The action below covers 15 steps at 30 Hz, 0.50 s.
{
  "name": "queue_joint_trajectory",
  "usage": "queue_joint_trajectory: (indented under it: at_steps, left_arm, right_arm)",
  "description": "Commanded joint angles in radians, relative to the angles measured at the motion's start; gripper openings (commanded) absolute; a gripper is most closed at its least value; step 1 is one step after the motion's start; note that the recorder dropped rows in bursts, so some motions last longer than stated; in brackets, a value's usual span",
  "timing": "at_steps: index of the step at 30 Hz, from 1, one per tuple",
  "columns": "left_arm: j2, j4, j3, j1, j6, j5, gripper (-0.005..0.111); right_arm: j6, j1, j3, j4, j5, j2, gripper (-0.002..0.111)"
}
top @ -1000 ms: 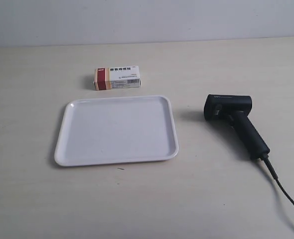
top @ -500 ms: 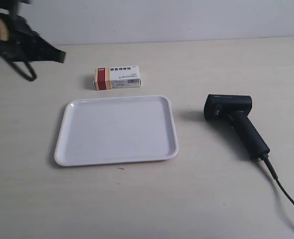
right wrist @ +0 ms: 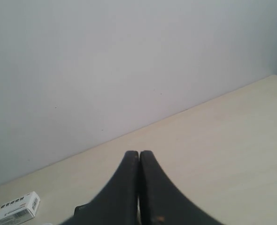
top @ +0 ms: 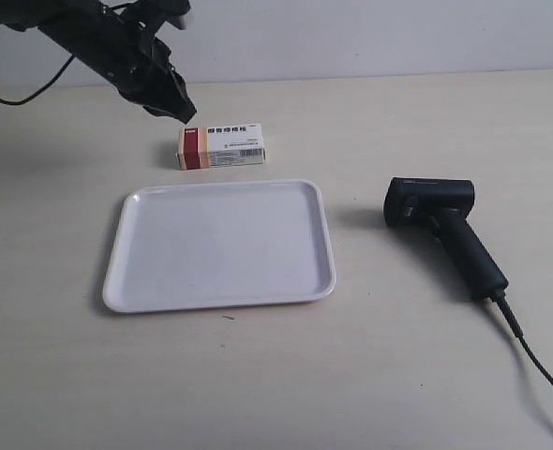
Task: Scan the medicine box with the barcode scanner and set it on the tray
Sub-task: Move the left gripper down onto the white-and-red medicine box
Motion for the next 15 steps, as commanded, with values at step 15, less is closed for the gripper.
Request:
queue_joint_trajectory:
  at_steps: [15]
  left_arm:
    - [0.223,-0.196,-0.180,-0.006,0.436,0.021,0.101]
  right_arm:
    - [-0.027,0.000,0.004,-0.004,-0.009,-0.006,0.000]
